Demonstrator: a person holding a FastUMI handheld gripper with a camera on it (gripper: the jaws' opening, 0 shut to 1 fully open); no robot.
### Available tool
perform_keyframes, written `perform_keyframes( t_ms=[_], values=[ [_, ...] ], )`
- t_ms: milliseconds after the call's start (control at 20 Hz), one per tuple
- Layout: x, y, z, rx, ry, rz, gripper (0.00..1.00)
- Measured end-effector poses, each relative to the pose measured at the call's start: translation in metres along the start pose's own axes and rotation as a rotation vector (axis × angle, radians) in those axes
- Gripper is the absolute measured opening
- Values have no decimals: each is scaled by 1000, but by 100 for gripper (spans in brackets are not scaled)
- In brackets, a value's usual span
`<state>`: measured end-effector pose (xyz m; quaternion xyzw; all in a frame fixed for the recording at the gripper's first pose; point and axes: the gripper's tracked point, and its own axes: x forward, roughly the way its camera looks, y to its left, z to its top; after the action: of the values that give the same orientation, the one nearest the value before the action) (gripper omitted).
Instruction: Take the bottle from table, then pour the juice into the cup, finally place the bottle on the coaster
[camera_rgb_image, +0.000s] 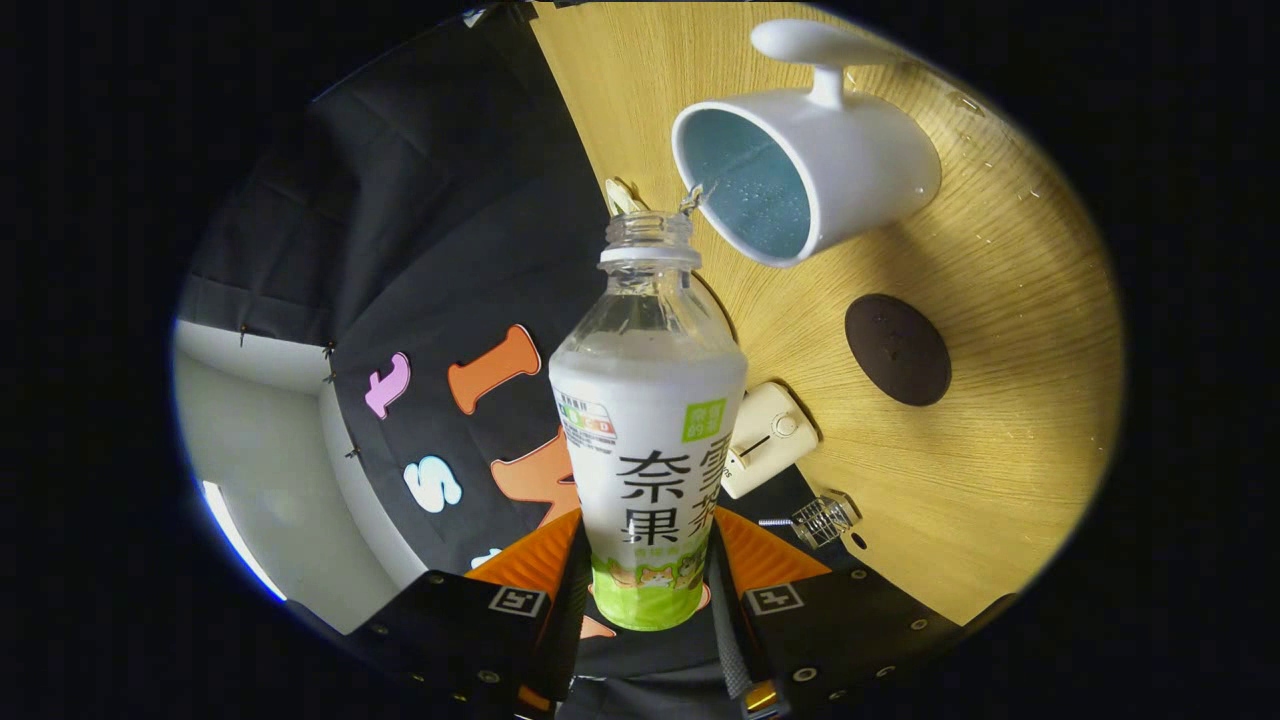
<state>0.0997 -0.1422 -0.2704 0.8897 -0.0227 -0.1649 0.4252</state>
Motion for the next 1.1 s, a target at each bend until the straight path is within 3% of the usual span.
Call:
perform_keyframes(
  t_ms=[1100],
  values=[
    [2, 17, -6, 127, -7, 40, 58]
  ],
)
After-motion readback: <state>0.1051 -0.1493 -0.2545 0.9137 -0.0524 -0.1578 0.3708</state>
